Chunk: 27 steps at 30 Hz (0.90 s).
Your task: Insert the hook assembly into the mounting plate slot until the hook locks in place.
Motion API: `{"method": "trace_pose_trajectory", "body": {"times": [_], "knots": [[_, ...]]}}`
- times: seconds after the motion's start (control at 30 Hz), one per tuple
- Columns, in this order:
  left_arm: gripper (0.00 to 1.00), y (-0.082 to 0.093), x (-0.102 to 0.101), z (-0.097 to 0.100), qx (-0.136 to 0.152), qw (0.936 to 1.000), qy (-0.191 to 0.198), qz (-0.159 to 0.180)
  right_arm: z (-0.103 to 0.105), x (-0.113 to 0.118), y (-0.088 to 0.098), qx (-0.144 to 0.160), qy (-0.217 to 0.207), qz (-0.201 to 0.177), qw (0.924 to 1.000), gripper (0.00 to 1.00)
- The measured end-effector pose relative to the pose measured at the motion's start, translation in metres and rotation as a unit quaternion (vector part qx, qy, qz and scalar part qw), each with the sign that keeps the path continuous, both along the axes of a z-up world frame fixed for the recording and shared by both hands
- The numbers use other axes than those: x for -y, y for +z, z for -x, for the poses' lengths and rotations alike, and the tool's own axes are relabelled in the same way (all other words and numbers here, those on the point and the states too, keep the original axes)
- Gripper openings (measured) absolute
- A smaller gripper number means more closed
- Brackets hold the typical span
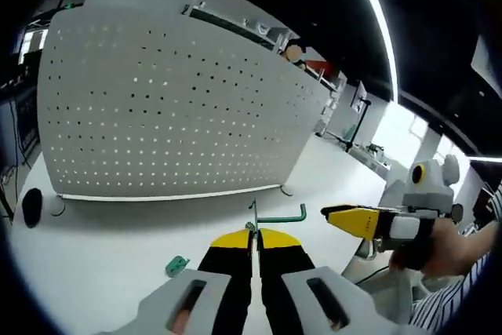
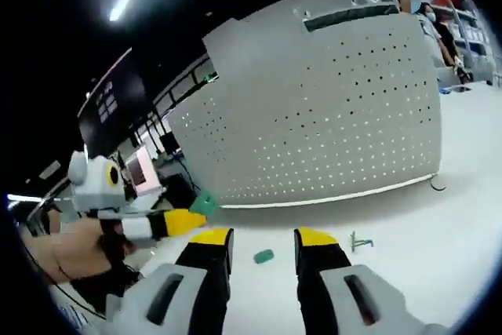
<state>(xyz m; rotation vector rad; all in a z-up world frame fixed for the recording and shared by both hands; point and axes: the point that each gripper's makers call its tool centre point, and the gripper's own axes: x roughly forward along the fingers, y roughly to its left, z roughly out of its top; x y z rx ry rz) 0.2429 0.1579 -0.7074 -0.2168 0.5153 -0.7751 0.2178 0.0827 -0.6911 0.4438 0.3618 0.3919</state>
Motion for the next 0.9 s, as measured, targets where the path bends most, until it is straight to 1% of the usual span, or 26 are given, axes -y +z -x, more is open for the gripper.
{"method": "trace_pose_trajectory", "body": {"times": [0.07, 0.13, 0.23, 0.3, 0.37, 0.43, 0.53, 0.6, 0.67, 0.8, 0.87, 0.9], "knots": [[0.01, 0.001, 0.003, 0.004, 0.004, 0.9999, -0.005, 0.009, 0.001, -0.007, 0.004, 0.005, 0.004, -0.004, 1.0000, 0.26], [0.01, 0.003, 0.005, 0.007, 0.024, 0.9996, -0.011, 0.006, 0.001, -0.014, 0.005, 0.004, 0.013, -0.012, 0.9998, 0.26], [0.01, 0.006, 0.009, 0.014, 0.036, 0.9991, -0.021, 0.011, 0.001, -0.028, 0.011, 0.000, 0.030, -0.046, 0.9985, 0.24], [0.01, 0.010, 0.010, 0.015, 0.044, 0.9985, -0.026, 0.018, 0.000, -0.032, 0.013, -0.001, 0.035, -0.055, 0.9979, 0.22], [0.01, 0.012, 0.010, 0.017, 0.045, 0.9984, -0.027, 0.022, 0.000, -0.036, 0.016, -0.003, 0.037, -0.072, 0.9967, 0.21], [0.01, 0.014, 0.009, 0.017, 0.052, 0.9979, -0.027, 0.027, -0.001, -0.040, 0.020, -0.005, 0.040, -0.092, 0.9949, 0.20], [0.01, 0.020, 0.010, 0.017, 0.074, 0.9961, -0.032, 0.036, -0.002, -0.049, 0.024, 0.002, 0.055, -0.090, 0.9944, 0.19], [0.01, 0.021, 0.011, 0.018, 0.078, 0.9958, -0.034, 0.035, -0.002, -0.053, 0.024, 0.004, 0.057, -0.085, 0.9947, 0.18], [0.01, 0.023, 0.012, 0.019, 0.088, 0.9946, -0.038, 0.039, -0.002, -0.056, 0.026, 0.005, 0.062, -0.093, 0.9937, 0.16], [0.01, 0.027, 0.015, 0.022, 0.095, 0.9934, -0.044, 0.048, -0.002, -0.060, 0.028, -0.001, 0.065, -0.109, 0.9919, 0.15], [0.01, 0.030, 0.014, 0.022, 0.100, 0.9930, -0.043, 0.046, -0.001, -0.060, 0.031, 0.004, 0.065, -0.111, 0.9917, 0.15], [0.01, 0.033, 0.014, 0.022, 0.110, 0.9920, -0.043, 0.044, -0.001, -0.060, 0.033, 0.005, 0.067, -0.115, 0.9911, 0.15]]}}
